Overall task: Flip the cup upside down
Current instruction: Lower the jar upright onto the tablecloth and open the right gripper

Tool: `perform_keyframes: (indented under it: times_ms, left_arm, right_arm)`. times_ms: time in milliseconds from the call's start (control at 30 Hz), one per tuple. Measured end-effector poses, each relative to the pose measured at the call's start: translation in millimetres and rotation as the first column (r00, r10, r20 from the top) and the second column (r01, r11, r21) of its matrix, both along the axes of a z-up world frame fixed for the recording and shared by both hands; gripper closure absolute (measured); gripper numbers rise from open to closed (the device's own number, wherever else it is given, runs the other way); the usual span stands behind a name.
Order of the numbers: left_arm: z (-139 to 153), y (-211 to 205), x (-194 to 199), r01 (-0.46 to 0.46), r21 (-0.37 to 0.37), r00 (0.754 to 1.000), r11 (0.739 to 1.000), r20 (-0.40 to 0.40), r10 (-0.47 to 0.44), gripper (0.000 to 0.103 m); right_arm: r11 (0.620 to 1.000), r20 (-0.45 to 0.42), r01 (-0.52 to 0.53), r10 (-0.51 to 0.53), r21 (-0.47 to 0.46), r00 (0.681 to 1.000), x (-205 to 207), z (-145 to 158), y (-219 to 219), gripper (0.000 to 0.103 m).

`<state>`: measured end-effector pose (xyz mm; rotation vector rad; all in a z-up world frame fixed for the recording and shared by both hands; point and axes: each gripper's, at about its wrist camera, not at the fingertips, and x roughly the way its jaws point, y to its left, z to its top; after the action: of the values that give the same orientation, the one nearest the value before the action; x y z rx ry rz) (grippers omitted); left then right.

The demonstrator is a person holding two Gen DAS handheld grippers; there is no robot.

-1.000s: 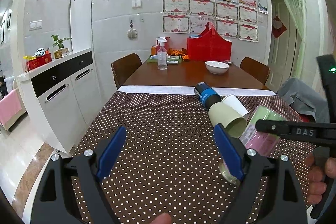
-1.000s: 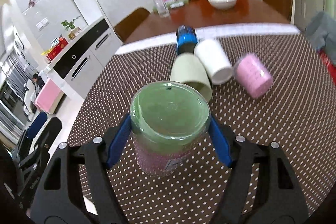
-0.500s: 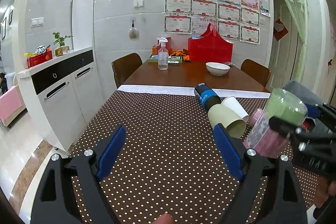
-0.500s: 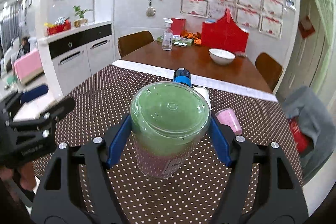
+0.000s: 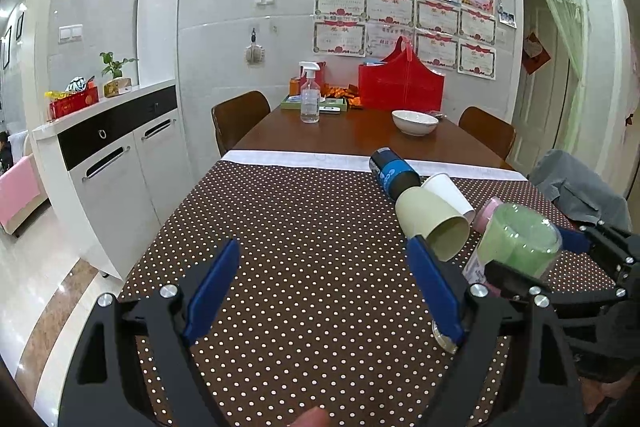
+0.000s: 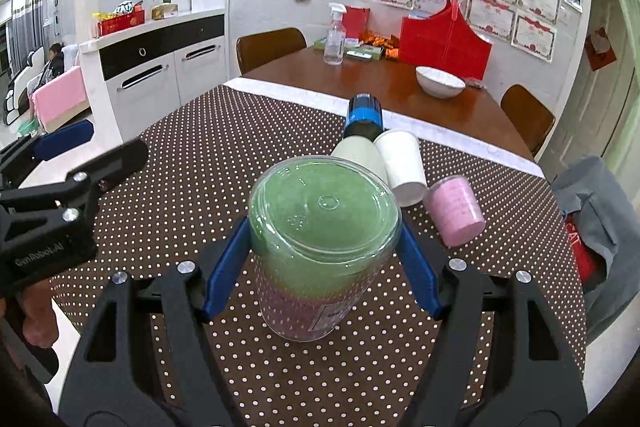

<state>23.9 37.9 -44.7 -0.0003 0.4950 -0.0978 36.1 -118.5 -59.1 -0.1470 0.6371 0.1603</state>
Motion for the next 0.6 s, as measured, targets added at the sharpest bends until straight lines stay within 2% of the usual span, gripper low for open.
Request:
perform_keyframes:
  times_ms: [400,600]
  left_arm:
    - [-0.8,-1.3,-1.1,0.002,0.001,1.0,1.0,0.001,-0.002,0.019]
    - [-0.4,-2.4,-1.3,0.003,0.0,1.0,1.0,0.002,-0.003,0.019]
  right_arm:
    - [1.0,-0.016,-0.003,0.004,0.026,1.0,5.1,-12.6,-0.9,0.031]
    - [0.999,-0.015,-0.009,0.01,0.05,1.0,5.2,-15.6,-1.0,0.011]
